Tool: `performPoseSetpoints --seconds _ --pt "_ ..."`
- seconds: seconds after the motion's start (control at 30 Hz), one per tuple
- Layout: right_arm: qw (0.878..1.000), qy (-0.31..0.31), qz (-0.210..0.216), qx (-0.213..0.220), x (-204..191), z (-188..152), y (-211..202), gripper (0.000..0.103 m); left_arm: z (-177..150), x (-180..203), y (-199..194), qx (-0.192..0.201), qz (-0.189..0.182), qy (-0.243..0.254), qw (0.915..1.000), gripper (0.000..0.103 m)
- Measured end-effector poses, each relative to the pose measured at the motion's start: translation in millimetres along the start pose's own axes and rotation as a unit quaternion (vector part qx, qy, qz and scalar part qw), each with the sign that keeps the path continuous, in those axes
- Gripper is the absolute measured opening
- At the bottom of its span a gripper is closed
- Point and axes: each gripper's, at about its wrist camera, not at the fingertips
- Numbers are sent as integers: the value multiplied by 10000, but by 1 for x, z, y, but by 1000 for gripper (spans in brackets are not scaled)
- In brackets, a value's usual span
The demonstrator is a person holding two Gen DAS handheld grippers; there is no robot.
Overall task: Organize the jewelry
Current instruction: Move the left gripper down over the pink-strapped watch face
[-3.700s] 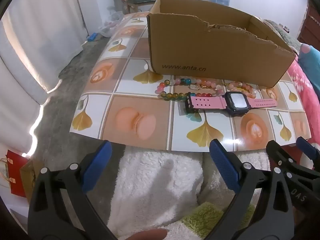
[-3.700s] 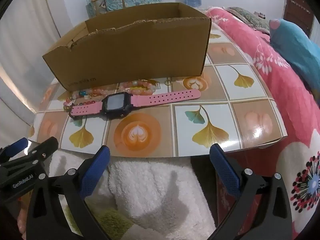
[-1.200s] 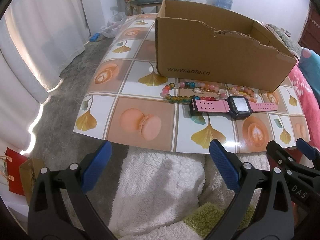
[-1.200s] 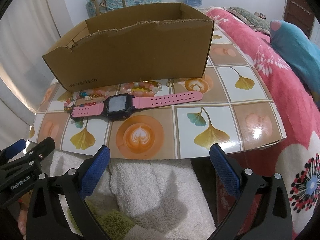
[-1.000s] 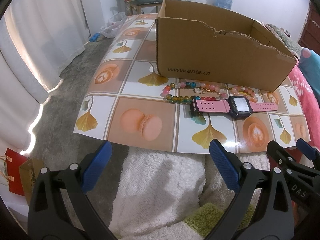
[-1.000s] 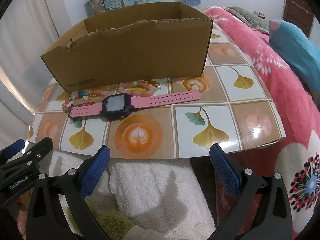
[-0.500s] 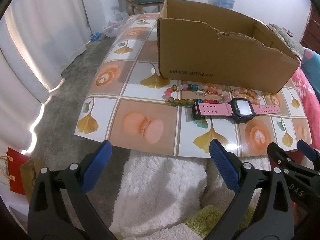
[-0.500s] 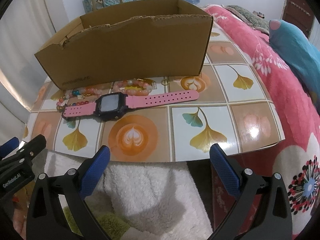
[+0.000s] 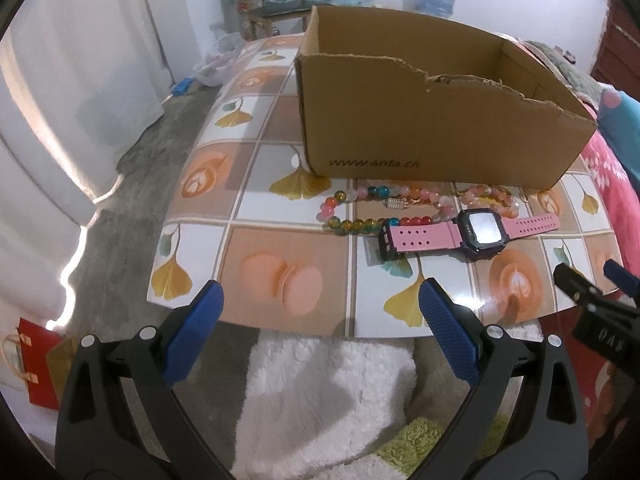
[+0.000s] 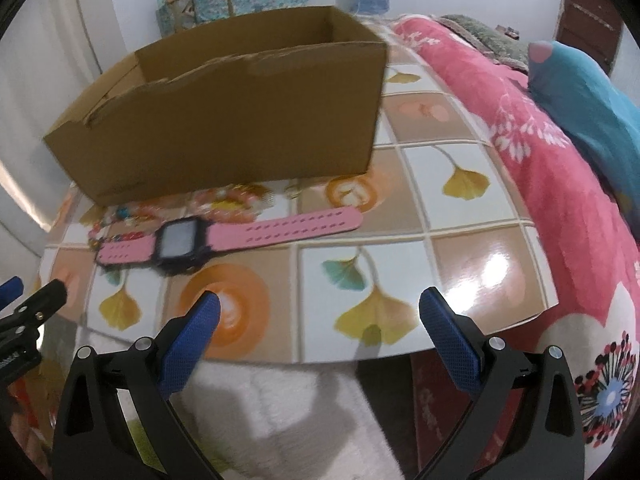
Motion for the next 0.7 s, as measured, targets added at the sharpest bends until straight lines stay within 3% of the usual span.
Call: performPoseSetpoints --seconds 0.13,0.4,0.7 --pt "10000 -5 35 16 7 1 8 97 6 2 4 189 -211 152 9995 95" --pt "9981 -325 359 381 -5 6 6 97 14 10 3 866 -1305 455 9866 95" --pt "9957 -272 736 490 -7 17 10 97 16 24 21 377 -1826 377 9817 95"
Point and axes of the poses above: each gripper's, at about its wrist camera, not at the fingertips, and y roughly the way its jaws point, x to its right, z to its top, and after that the axes turned 15 degrees about x, right-handed
